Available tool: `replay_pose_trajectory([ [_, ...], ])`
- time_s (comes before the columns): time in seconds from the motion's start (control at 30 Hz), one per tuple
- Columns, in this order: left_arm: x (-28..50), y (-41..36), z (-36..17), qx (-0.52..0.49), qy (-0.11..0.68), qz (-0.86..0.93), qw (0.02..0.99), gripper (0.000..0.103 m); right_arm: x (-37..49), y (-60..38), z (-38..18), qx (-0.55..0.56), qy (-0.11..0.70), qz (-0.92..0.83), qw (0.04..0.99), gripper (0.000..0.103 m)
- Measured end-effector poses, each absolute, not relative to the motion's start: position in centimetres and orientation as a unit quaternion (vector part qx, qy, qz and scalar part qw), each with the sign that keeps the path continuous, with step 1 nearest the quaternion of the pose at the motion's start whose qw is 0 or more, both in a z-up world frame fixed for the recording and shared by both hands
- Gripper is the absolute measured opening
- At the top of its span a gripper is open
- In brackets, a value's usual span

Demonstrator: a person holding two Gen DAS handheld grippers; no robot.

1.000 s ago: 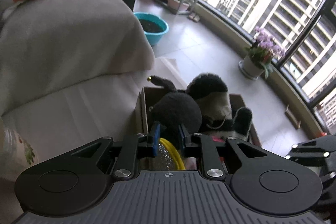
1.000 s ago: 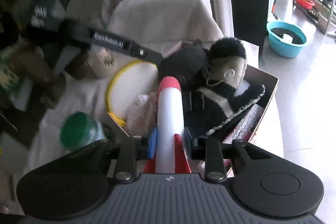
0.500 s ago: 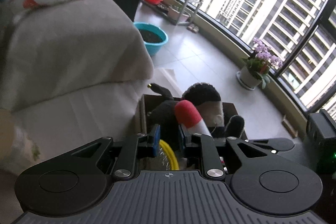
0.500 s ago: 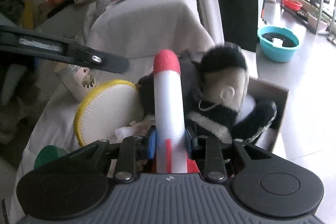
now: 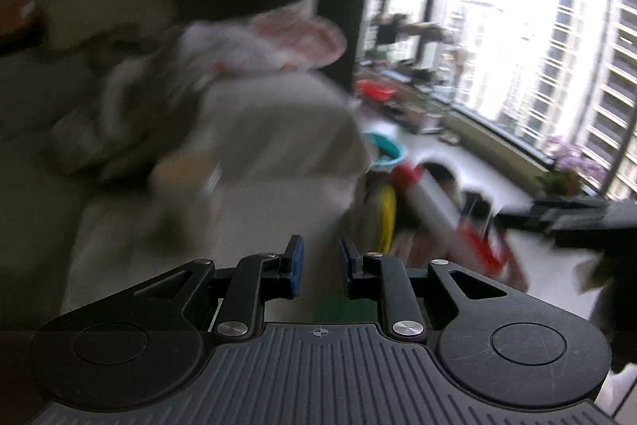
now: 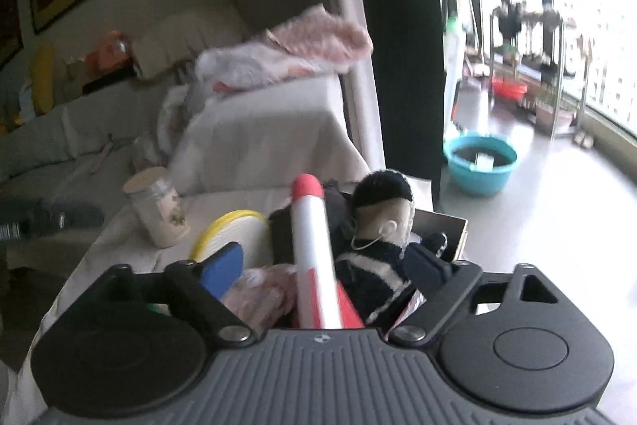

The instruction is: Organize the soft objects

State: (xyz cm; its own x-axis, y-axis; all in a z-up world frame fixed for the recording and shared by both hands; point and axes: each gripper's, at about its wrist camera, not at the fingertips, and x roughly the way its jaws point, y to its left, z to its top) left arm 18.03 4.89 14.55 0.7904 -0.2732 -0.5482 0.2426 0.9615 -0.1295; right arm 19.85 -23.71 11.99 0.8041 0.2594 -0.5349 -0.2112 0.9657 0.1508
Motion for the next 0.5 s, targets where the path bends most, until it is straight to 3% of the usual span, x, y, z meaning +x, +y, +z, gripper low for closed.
replay_pose_trajectory([
  [0.23,9.8,5.3,5.5,-0.078,0.363,-0.043,0.927,0.021,13.9,-20.5,7.8,0.006,0.328,0.15,0.933,0.096],
  [0.37,8.2,3.6,3.4,-0.059,0.35,-0.04,0.934,0.021,12.7,-18.3,3.8,-0.03,0.369,0.152,0.916,0.096],
  [0.5,7.6,1.1,1.8,-0.023,0.33,-0.03,0.943,0.032,13.0,-17.5,1.0,-0.032,0.394,0.134,0.909,0.101],
])
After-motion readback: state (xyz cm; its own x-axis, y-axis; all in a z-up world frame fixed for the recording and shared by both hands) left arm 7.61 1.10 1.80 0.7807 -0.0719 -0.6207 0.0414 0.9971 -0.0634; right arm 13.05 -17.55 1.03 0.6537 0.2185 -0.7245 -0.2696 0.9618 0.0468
